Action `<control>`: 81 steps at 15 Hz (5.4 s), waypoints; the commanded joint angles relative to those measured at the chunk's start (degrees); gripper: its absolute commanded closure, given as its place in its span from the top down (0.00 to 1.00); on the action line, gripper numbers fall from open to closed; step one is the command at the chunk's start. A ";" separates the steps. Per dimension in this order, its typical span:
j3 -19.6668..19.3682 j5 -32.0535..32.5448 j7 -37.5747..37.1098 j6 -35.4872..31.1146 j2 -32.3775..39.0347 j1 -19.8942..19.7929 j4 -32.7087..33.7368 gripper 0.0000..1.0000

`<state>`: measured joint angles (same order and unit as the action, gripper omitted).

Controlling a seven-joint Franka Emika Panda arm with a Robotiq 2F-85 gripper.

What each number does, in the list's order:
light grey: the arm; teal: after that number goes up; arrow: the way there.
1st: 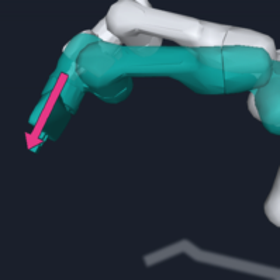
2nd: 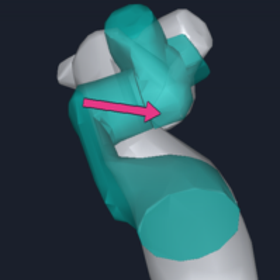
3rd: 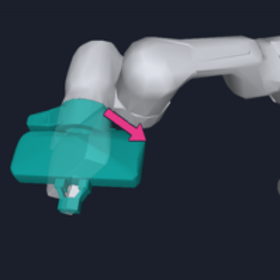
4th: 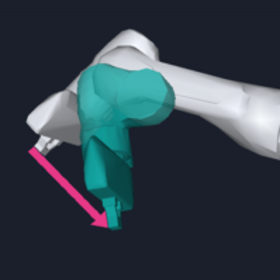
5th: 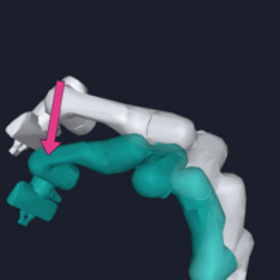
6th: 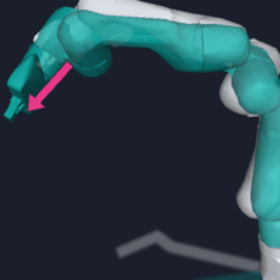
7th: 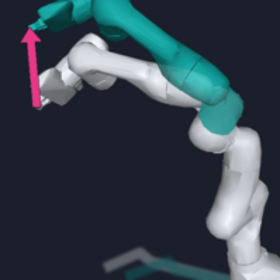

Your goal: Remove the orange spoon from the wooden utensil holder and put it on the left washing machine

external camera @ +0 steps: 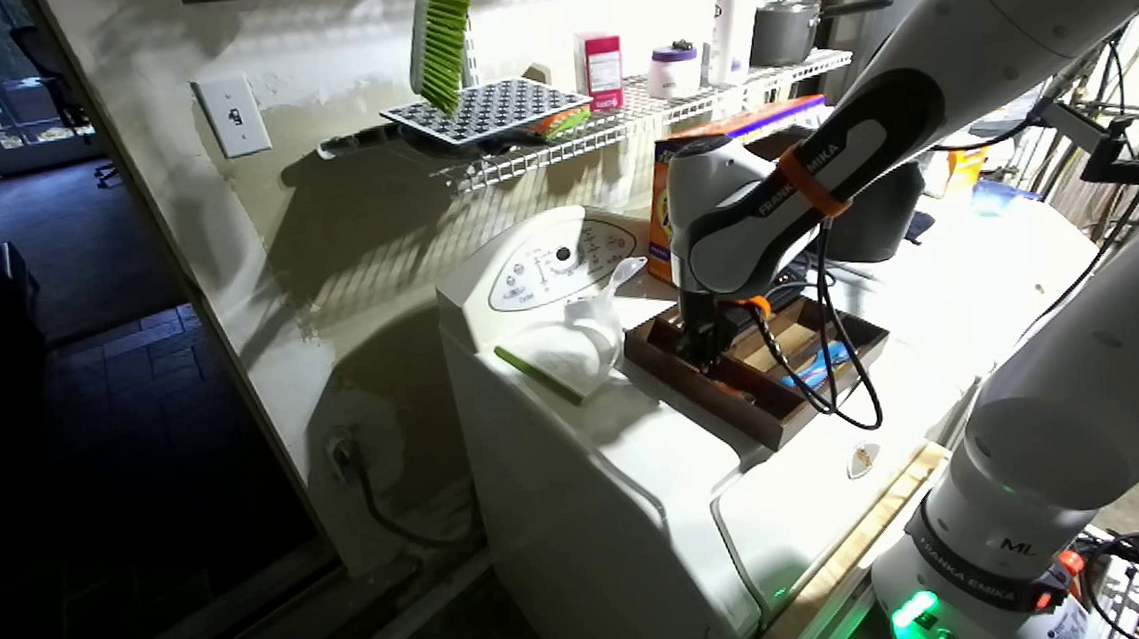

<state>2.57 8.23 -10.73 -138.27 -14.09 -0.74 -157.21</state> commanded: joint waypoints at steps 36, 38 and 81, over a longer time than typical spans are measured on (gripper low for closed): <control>-0.16 -0.04 0.23 -2.51 1.49 -0.64 0.02 0.15; -0.15 -0.02 0.22 -2.51 1.57 -0.63 0.06 0.20; 0.21 -0.08 0.27 -1.07 -0.82 -0.74 0.63 0.11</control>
<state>2.52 8.35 -10.72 -139.47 -16.36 -1.32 -157.34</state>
